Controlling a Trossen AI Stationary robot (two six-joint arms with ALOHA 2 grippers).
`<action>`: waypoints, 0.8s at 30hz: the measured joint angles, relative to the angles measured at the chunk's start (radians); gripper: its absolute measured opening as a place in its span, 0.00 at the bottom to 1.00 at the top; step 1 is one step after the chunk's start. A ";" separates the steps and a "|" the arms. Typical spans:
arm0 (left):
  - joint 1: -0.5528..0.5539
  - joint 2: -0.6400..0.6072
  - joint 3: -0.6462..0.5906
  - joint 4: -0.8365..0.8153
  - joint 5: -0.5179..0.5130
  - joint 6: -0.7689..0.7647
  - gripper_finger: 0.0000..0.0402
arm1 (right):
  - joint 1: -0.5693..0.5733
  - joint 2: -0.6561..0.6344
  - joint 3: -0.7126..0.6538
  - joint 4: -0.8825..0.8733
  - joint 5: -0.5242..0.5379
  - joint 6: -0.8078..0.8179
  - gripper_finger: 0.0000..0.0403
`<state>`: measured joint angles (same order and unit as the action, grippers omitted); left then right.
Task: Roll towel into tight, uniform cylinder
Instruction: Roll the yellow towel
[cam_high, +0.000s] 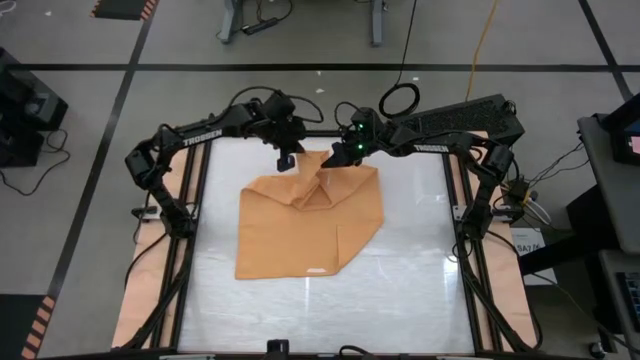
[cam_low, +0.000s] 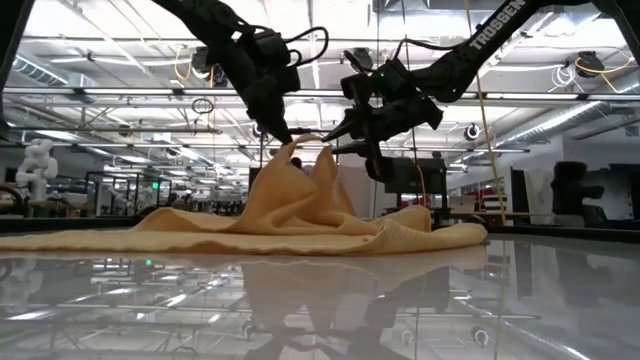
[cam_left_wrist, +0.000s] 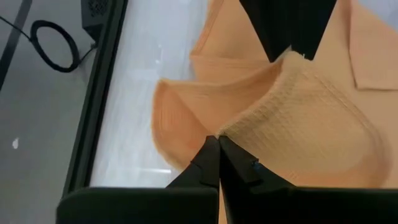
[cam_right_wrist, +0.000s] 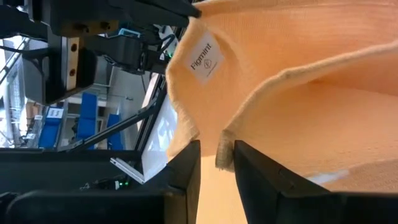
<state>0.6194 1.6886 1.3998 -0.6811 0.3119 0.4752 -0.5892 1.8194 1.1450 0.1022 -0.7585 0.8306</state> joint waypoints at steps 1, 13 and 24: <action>-0.002 0.001 0.000 -0.001 0.000 0.000 0.00 | 0.000 0.000 0.000 0.000 0.000 -0.001 0.22; -0.011 0.066 0.000 0.013 -0.007 -0.026 0.00 | 0.000 0.000 0.000 -0.001 0.000 -0.001 0.22; -0.011 0.066 -0.018 0.009 -0.009 -0.006 0.00 | 0.000 0.000 0.000 -0.002 0.001 -0.001 0.22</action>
<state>0.6086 1.7546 1.3820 -0.6722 0.3024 0.4688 -0.5892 1.8194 1.1450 0.1005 -0.7578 0.8292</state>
